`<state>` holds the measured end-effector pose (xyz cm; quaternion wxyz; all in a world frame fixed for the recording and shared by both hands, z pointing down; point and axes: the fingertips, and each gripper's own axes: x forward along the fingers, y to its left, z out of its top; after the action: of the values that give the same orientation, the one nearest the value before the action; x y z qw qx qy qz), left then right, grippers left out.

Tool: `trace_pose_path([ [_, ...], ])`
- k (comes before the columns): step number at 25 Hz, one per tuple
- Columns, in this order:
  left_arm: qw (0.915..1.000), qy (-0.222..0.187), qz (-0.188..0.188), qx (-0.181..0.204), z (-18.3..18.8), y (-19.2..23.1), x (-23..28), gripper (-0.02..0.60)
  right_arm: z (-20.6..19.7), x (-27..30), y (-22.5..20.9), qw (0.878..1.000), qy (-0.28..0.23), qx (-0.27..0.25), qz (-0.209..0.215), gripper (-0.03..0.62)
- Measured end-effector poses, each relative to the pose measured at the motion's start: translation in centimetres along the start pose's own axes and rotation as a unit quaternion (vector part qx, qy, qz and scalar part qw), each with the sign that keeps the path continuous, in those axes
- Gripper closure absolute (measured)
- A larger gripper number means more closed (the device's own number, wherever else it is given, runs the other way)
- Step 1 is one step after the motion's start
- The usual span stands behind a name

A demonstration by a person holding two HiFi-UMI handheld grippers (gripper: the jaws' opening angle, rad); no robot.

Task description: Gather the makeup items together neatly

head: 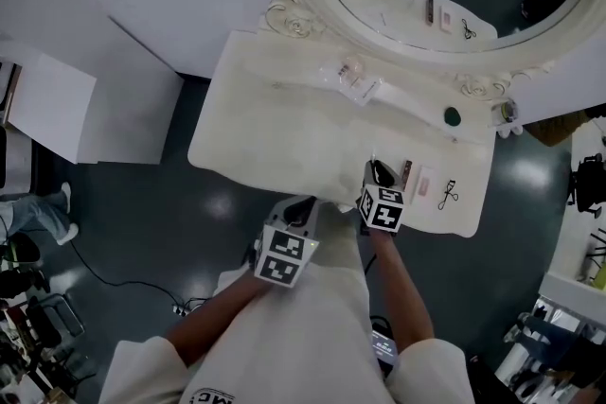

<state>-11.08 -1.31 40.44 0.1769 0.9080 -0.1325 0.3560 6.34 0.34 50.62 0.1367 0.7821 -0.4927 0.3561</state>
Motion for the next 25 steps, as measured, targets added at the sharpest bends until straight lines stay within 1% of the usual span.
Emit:
trace_pose_path([
  [13, 0.9997, 0.012, -0.016, 0.015, 0.1, -1.8, 2.6, 0.577, -2.5, -0.6, -3.1, 0.999, 0.012, 0.036, -0.024, 0.530],
  [25, 0.9988, 0.039, -0.022, 0.021, -0.7, -3.2, 4.8, 0.577, -4.3, -0.6, -5.7, 0.995, 0.020, 0.084, -0.053, 0.530],
])
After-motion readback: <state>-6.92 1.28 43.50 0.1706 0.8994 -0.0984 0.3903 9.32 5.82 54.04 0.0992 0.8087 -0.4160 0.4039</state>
